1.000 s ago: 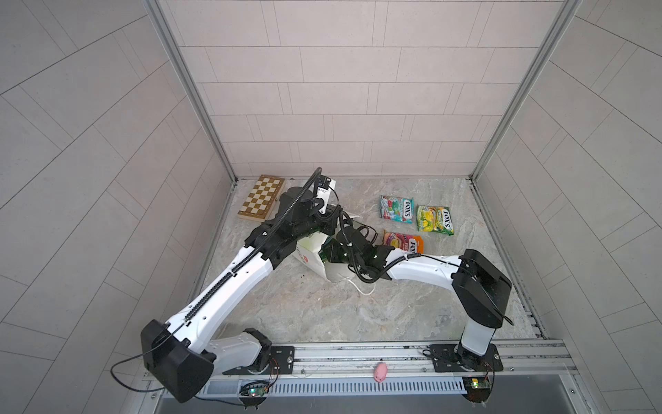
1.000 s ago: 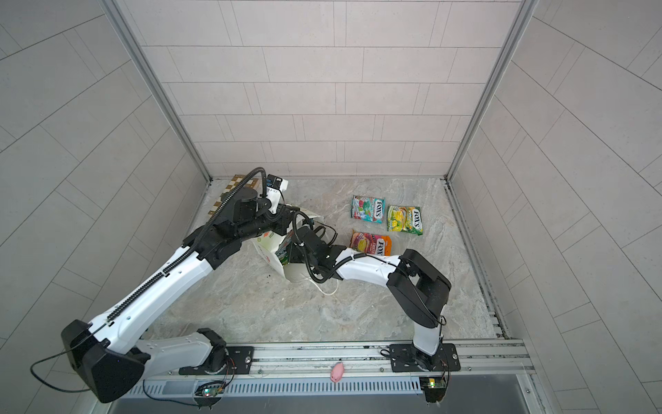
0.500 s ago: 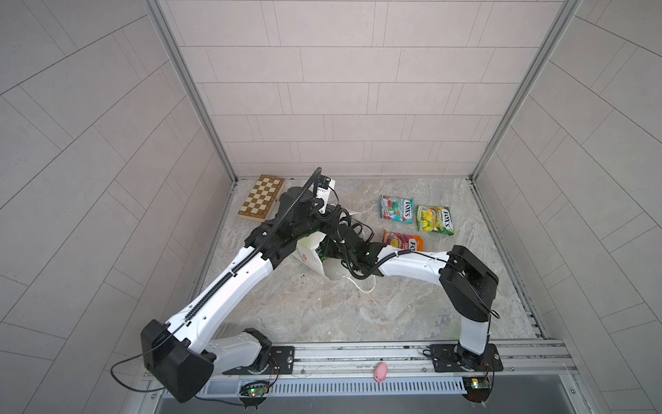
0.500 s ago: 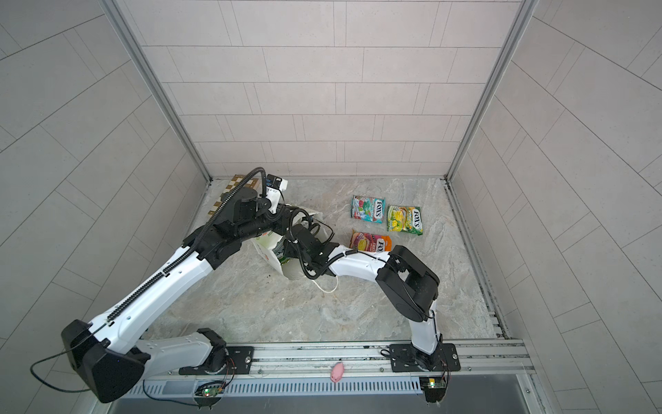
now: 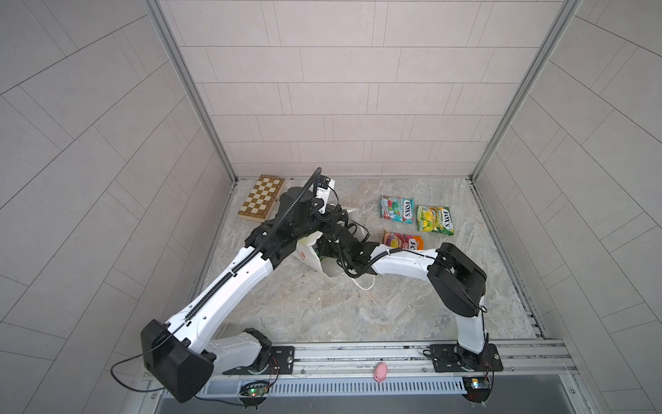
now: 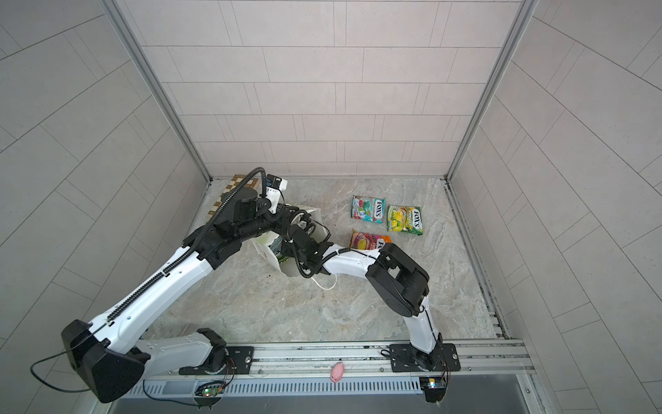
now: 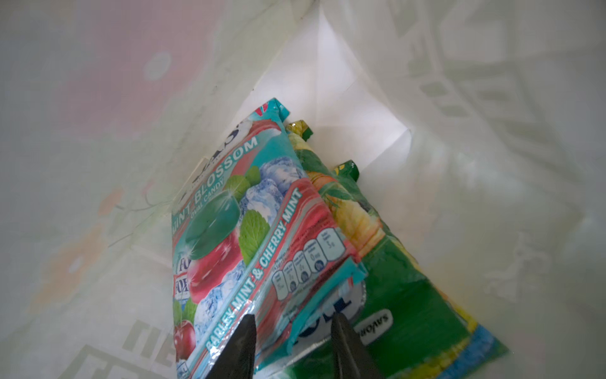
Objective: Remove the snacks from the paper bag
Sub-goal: 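Reach the right gripper into the bag and close on the teal Mint Blossom packet, then pull the teal packet up out of the bag with the right gripper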
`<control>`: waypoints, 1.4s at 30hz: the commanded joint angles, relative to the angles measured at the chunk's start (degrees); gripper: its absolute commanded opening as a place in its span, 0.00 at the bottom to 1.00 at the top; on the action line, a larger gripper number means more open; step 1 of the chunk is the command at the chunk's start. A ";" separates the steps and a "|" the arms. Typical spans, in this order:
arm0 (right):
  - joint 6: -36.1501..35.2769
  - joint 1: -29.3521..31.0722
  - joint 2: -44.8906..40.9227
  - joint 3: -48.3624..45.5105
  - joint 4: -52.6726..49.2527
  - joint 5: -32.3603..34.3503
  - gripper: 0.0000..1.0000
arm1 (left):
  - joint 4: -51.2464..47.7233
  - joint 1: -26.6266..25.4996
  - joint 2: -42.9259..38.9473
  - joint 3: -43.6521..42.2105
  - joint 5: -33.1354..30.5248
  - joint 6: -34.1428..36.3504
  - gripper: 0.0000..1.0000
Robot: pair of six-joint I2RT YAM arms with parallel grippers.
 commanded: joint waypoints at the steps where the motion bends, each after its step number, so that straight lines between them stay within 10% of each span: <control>1: 1.00 0.18 1.86 2.16 -0.19 1.11 0.40 | 1.37 -0.82 -1.00 -0.63 1.05 -0.32 0.00; 13: 1.10 -0.32 6.07 5.41 3.89 -0.21 0.33 | 1.37 -1.26 -1.09 -0.76 0.47 -0.06 0.00; 19: -0.80 -0.44 4.88 4.50 3.98 -0.39 0.00 | 1.36 -1.60 -1.41 -1.01 -0.97 0.27 0.00; 42: -9.25 -1.31 -14.47 -11.55 3.35 0.32 0.00 | 0.63 -1.56 -1.95 -1.87 -8.79 1.04 0.00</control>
